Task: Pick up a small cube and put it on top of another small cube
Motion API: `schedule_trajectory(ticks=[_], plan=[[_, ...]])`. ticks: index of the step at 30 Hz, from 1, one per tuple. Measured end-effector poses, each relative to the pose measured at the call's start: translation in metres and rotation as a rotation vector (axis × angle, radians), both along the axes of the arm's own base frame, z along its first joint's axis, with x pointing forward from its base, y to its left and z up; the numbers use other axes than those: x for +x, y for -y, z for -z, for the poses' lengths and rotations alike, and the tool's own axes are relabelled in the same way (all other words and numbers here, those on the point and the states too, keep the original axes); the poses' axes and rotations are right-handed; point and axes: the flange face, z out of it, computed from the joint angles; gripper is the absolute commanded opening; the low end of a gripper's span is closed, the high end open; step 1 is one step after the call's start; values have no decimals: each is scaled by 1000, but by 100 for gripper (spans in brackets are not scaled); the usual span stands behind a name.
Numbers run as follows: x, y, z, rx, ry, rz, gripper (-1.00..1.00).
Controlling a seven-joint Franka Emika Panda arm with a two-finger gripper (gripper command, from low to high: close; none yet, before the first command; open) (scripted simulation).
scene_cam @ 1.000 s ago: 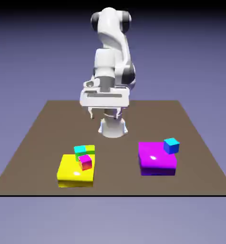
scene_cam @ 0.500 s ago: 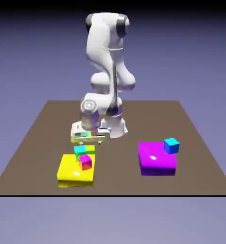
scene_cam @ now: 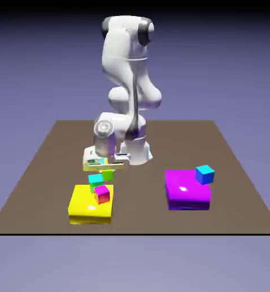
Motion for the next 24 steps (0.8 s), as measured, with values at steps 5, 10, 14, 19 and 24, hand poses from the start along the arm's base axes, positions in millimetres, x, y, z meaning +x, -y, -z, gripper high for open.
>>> schedule_trajectory(ticks=[5, 10, 14, 19, 24], plan=[[38, 60, -66, 38, 144, -6, -100], [100, 22, -92, 26, 101, -436, -100], [144, -16, -114, 5, 47, -762, -100], [165, -51, -100, -22, -29, -988, -100], [157, -39, -49, -24, -29, -992, 100]])
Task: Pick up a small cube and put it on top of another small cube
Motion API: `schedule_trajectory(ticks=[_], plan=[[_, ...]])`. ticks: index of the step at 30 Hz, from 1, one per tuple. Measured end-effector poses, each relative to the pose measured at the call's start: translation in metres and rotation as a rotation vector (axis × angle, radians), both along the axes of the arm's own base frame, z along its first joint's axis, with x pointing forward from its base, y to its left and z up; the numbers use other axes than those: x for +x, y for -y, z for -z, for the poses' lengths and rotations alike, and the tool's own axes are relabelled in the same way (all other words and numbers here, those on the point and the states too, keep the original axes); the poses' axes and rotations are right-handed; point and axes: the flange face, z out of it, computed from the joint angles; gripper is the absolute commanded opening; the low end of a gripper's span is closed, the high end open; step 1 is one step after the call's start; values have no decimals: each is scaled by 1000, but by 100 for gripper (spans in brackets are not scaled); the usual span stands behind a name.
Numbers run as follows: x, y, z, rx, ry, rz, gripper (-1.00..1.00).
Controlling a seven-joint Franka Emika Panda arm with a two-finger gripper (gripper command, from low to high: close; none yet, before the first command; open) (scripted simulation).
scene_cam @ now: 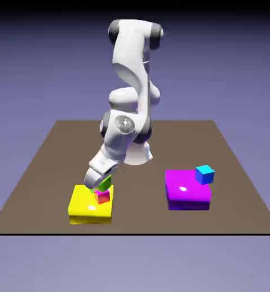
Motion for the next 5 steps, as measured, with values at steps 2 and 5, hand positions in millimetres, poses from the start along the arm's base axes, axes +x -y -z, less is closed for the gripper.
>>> schedule_trajectory(ticks=[2, 5], plan=[[3, -4, -14, 0, 0, 0, 100], [10, -16, -58, 0, 0, -2, 100]])
